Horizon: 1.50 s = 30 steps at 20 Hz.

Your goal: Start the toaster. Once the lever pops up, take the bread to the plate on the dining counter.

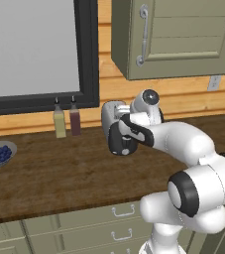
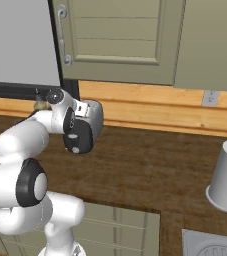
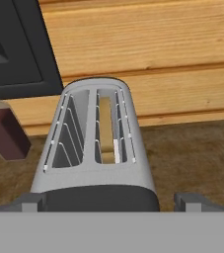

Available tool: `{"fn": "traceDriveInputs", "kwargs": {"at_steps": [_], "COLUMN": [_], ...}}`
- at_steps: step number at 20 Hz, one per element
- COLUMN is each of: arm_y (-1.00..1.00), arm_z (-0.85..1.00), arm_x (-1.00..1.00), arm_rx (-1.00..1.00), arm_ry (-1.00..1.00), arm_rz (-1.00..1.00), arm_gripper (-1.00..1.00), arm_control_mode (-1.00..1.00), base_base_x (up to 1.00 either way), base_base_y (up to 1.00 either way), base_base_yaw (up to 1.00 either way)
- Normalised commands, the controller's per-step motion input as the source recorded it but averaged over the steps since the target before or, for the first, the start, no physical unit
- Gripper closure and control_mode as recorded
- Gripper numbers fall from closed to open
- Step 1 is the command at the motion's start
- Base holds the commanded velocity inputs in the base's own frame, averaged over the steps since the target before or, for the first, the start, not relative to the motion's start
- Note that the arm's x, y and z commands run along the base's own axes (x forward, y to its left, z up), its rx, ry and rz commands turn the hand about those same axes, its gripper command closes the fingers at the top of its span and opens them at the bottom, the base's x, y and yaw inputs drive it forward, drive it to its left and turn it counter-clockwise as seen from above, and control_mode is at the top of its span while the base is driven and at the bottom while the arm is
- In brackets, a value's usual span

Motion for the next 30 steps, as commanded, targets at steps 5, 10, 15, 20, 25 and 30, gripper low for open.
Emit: {"fn": "traceDriveInputs", "kwargs": {"at_steps": [5,10,15,20,25,30], "arm_y": [-0.01,0.0,0.0,0.0,0.0,0.0], "arm_z": [0.0,0.0,0.0,0.0,0.03,0.08], "arm_x": [0.04,0.1,0.12,0.02,0.0,0.0], "arm_rx": [0.0,0.0,0.0,0.0,0.0,0.0], "arm_ry": [0.0,0.0,0.0,0.0,0.0,0.0], "arm_rz": [0.0,0.0,0.0,0.0,0.0,0.0], "arm_gripper": [-1.0,-1.0,-1.0,-1.0,-1.0,-1.0], "arm_control_mode": [-1.0,-1.0,-1.0,-1.0,-1.0,-1.0], "base_base_x": [0.0,0.0,0.0,0.0,0.0,0.0], "base_base_y": [0.0,0.0,0.0,0.0,0.0,0.0], "base_base_yaw": [0.0,0.0,0.0,0.0,0.0,0.0]}}
